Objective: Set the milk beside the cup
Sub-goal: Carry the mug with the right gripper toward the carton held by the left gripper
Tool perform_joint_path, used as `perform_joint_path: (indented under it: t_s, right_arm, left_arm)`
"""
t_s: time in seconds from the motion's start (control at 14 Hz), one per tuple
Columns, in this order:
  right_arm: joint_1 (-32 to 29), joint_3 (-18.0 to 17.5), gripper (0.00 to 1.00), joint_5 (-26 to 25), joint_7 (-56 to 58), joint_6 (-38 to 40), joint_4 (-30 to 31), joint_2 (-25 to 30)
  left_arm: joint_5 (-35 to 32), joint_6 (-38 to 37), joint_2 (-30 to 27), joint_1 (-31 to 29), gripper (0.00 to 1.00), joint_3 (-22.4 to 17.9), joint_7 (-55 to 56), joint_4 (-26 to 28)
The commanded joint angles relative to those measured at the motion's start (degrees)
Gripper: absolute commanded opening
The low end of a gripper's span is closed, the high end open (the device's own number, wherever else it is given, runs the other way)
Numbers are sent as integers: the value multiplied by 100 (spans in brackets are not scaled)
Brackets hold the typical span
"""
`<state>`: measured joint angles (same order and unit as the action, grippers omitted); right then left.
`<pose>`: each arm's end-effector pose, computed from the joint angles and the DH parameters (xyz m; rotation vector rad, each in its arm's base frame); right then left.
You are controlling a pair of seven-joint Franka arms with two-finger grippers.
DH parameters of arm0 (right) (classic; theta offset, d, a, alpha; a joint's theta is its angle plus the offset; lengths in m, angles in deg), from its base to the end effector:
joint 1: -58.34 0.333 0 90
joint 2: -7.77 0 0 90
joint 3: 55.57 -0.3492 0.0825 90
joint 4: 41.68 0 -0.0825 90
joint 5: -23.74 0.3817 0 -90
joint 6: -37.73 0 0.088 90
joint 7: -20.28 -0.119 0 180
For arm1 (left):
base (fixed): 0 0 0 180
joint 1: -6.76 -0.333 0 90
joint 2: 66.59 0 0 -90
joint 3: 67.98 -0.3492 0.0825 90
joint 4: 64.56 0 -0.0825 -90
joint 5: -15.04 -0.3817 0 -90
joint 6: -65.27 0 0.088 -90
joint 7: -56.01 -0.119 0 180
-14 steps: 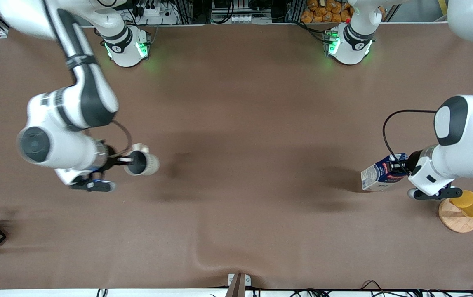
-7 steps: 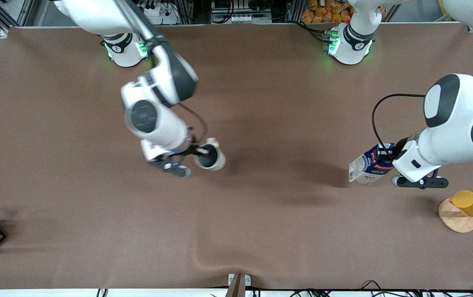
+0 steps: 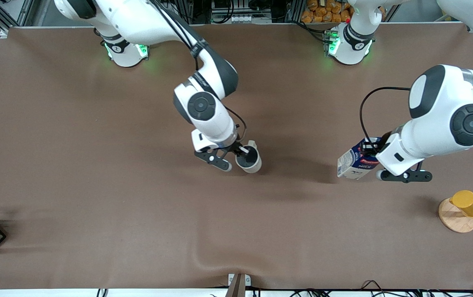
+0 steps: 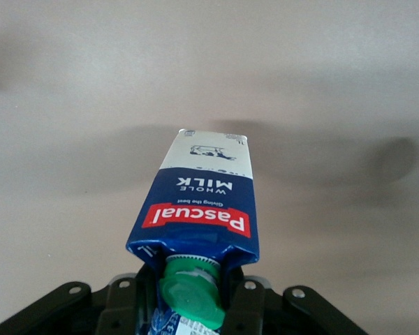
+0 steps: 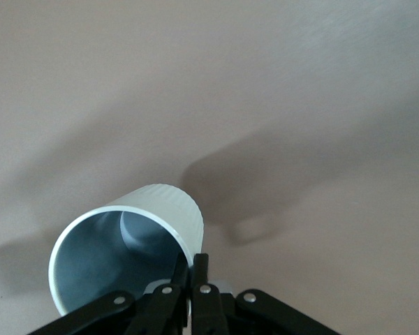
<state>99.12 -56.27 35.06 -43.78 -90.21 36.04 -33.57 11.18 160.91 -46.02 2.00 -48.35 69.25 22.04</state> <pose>0.5747 0.5155 0.3242 -2.8203 0.7313 0.0646 0.6361 -0.1303 0.4738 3.1192 -0.0493 -0.2940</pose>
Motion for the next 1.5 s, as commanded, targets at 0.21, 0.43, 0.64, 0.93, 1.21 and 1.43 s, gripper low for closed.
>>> perform_joint_path:
  t_s: [0.21, 0.43, 0.64, 0.93, 1.21, 1.43]
  right_arm:
    - [317, 123, 0, -385, -502, -310, -301, -525]
    - [308, 123, 8, -376, -485, -336, -301, -551]
    - [238, 114, 100, -350, -424, -310, -301, -490]
    - [-359, -79, 100, -156, -415, 644, -379, -52]
    - [-1078, -79, 100, 325, 135, 2086, -679, 589]
    - [-1747, -35, 100, 442, 1769, 3044, -653, 1064]
  left_arm:
    - [-80, -98, -106, -34, 31, 111, 109, 7]
    - [-80, -142, -106, -34, 31, 146, 109, 6]
    - [-80, -186, -106, -34, 31, 277, 109, -2]
    - [-80, -317, -106, -34, 31, 436, 239, -81]
    - [-98, -511, -106, -43, 31, 822, 723, -99]
    - [-80, -538, -80, -16, 31, 1165, 1179, -90]
